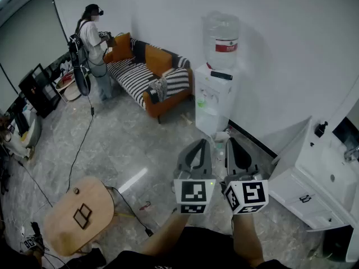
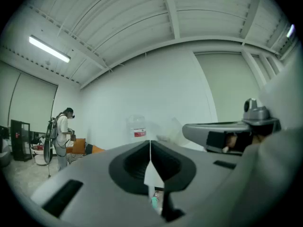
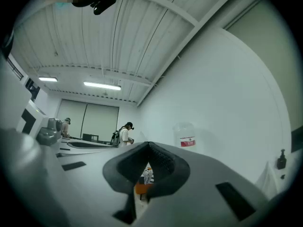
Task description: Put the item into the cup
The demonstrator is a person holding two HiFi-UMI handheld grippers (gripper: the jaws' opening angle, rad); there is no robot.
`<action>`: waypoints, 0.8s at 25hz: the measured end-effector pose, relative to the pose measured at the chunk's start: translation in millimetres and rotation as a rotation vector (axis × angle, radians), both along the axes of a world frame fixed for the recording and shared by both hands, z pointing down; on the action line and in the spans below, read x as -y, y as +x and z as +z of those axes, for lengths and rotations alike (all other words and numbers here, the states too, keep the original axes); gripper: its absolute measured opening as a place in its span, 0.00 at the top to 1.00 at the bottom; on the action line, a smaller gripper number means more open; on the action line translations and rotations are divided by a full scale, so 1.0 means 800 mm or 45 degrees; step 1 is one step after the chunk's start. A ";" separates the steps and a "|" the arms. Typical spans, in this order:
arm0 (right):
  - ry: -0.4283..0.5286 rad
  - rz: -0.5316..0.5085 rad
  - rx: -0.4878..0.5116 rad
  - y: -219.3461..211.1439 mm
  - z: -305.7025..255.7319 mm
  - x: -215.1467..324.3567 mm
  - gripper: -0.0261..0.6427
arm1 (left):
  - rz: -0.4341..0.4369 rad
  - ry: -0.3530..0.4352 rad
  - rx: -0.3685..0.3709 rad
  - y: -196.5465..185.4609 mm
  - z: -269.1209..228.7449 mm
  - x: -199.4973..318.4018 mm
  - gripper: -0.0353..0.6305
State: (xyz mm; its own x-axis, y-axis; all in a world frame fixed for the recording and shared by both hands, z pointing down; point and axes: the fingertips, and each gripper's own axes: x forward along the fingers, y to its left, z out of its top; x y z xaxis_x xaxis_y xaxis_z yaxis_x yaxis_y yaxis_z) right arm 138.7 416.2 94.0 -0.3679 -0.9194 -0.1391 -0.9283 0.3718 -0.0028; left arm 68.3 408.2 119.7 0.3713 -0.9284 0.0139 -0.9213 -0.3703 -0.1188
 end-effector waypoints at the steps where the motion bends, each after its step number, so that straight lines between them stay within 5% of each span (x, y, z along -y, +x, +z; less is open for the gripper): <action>1: -0.011 -0.002 -0.001 0.000 0.004 -0.001 0.95 | 0.002 -0.002 -0.002 0.000 0.001 -0.001 0.93; 20: -0.013 -0.028 0.024 0.012 0.019 -0.025 0.95 | 0.011 0.023 0.072 0.018 0.007 -0.035 0.93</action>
State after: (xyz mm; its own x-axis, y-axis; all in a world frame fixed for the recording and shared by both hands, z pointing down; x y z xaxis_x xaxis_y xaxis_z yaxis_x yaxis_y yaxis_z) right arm 148.0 436.5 109.1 -0.3853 -0.9126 -0.1371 -0.9197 0.3919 -0.0242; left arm 82.4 436.1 125.6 0.3785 -0.9254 0.0182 -0.9097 -0.3755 -0.1775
